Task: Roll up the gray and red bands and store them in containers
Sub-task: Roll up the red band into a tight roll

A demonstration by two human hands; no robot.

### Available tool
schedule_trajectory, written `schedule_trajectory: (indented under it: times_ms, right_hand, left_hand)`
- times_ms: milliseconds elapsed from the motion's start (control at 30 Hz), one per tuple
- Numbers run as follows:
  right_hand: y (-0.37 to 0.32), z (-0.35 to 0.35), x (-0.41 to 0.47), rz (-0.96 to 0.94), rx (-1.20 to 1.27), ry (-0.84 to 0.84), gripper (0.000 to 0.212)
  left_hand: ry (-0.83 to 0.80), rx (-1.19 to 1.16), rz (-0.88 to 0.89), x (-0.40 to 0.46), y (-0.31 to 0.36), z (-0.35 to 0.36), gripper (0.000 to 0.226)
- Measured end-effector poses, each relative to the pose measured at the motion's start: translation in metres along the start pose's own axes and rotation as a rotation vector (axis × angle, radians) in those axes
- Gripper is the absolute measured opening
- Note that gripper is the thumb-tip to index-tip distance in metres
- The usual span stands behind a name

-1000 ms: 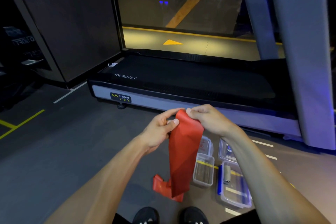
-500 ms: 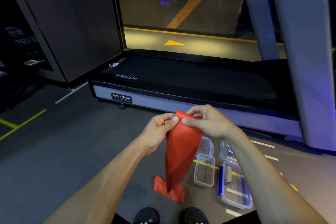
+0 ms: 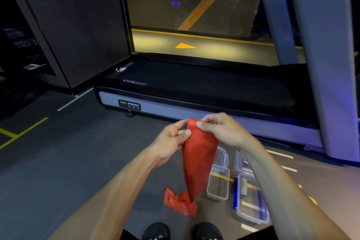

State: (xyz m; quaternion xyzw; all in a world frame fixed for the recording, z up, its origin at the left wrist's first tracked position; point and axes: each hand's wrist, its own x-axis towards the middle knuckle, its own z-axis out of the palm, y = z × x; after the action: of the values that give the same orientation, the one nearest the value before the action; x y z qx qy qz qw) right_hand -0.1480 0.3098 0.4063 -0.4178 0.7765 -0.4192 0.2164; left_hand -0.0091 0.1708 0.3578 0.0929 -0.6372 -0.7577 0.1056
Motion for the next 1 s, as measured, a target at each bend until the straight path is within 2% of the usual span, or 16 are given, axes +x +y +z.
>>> schedule_trajectory:
  times_ms: [133, 267, 300, 333, 433, 533, 667, 733, 833, 900, 1000]
  right_hand:
    - [0.0, 0.0, -0.001, 0.004, -0.018, -0.05, 0.037]
    - [0.002, -0.002, -0.002, 0.025, 0.037, -0.116, 0.075]
    - [0.004, -0.002, -0.001, 0.036, 0.04, -0.129, 0.077]
    - [0.005, -0.002, -0.001, 0.036, 0.018, -0.141, 0.071]
    - [0.007, 0.0, 0.0, -0.006, -0.023, -0.124, 0.033]
    - [0.005, 0.002, -0.001, -0.06, 0.015, -0.061, 0.021]
    - [0.0, 0.002, -0.001, -0.093, 0.01, -0.013, 0.023]
    - [-0.001, 0.001, -0.002, -0.111, 0.003, -0.001, 0.026]
    - [-0.003, -0.004, -0.003, -0.159, -0.061, 0.025, 0.014]
    - [-0.005, -0.007, -0.003, -0.2, -0.104, 0.055, 0.014]
    - [-0.01, -0.01, -0.005, -0.247, -0.126, 0.107, 0.019]
  left_hand:
    - [0.022, 0.017, -0.008, 0.001, 0.001, -0.001, 0.036]
    - [0.04, 0.045, -0.015, 0.0, 0.002, 0.0, 0.019]
    - [0.044, 0.041, -0.018, 0.0, 0.001, 0.001, 0.016]
    - [0.049, 0.039, -0.018, 0.0, 0.001, 0.001, 0.014]
    - [0.057, 0.036, -0.012, 0.0, 0.0, 0.001, 0.014]
    - [0.048, 0.033, -0.023, -0.001, 0.001, 0.001, 0.017]
    - [0.023, 0.02, -0.009, -0.004, 0.004, 0.0, 0.015]
    - [0.008, 0.001, -0.002, -0.005, 0.004, -0.002, 0.029]
    - [0.002, -0.029, -0.011, -0.005, 0.002, -0.008, 0.042]
    - [0.023, -0.017, -0.01, -0.003, -0.001, -0.012, 0.04]
    - [0.12, 0.168, 0.056, -0.002, -0.005, -0.016, 0.025]
